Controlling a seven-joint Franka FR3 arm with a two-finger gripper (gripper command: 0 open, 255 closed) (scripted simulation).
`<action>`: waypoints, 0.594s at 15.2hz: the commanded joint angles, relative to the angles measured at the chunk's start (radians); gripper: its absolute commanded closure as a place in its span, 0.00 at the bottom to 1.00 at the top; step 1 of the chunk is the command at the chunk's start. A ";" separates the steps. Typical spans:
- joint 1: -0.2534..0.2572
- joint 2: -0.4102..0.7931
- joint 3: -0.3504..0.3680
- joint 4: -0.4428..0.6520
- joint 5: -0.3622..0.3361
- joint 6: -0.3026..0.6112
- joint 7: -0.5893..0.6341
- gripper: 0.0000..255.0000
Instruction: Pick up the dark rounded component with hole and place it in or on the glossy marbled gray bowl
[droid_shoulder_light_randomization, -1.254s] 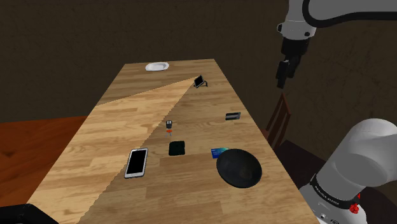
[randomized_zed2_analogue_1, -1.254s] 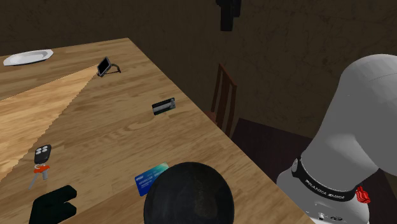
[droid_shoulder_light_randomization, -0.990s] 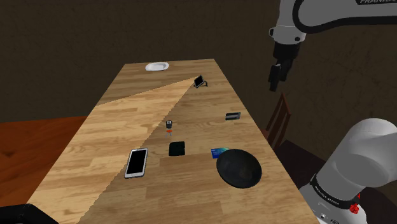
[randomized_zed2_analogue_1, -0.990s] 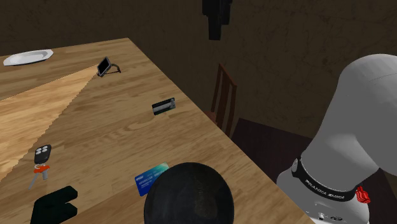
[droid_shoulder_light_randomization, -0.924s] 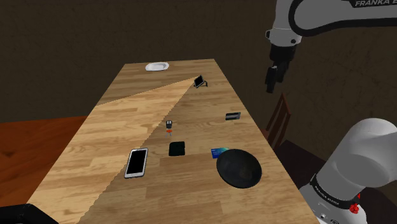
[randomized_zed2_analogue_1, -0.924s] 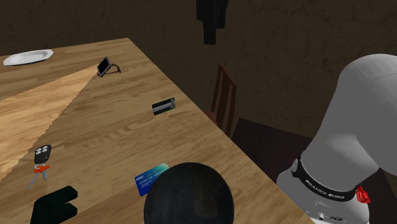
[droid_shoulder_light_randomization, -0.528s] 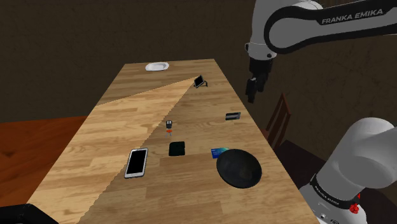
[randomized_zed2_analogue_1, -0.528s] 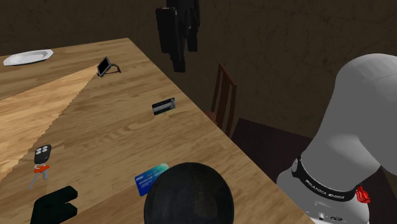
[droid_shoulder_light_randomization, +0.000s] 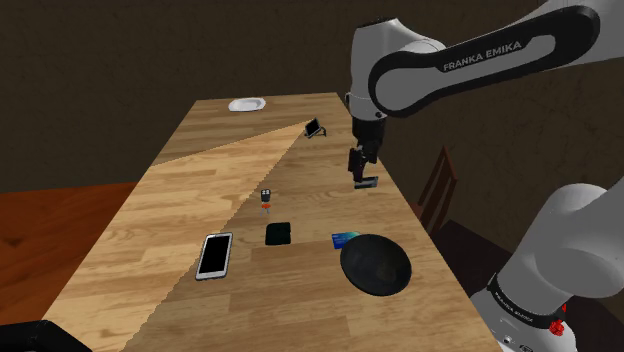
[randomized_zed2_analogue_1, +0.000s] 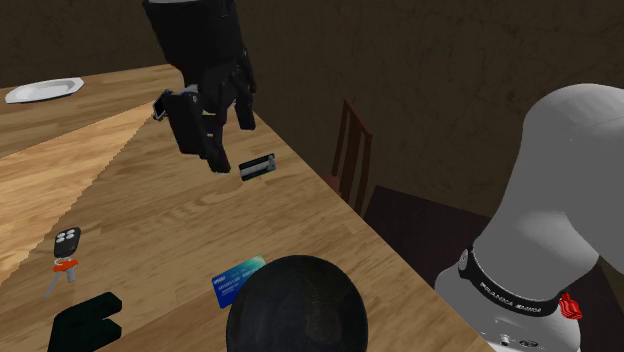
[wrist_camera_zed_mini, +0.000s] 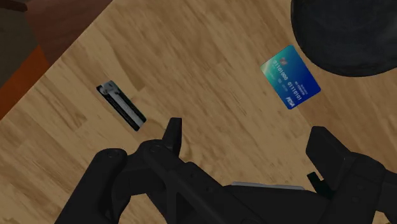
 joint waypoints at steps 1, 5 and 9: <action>0.014 0.068 0.024 0.028 0.005 0.041 0.017 0.00; 0.038 0.194 0.067 0.086 0.002 0.111 0.049 0.00; 0.063 0.325 0.106 0.160 -0.016 0.169 0.084 0.00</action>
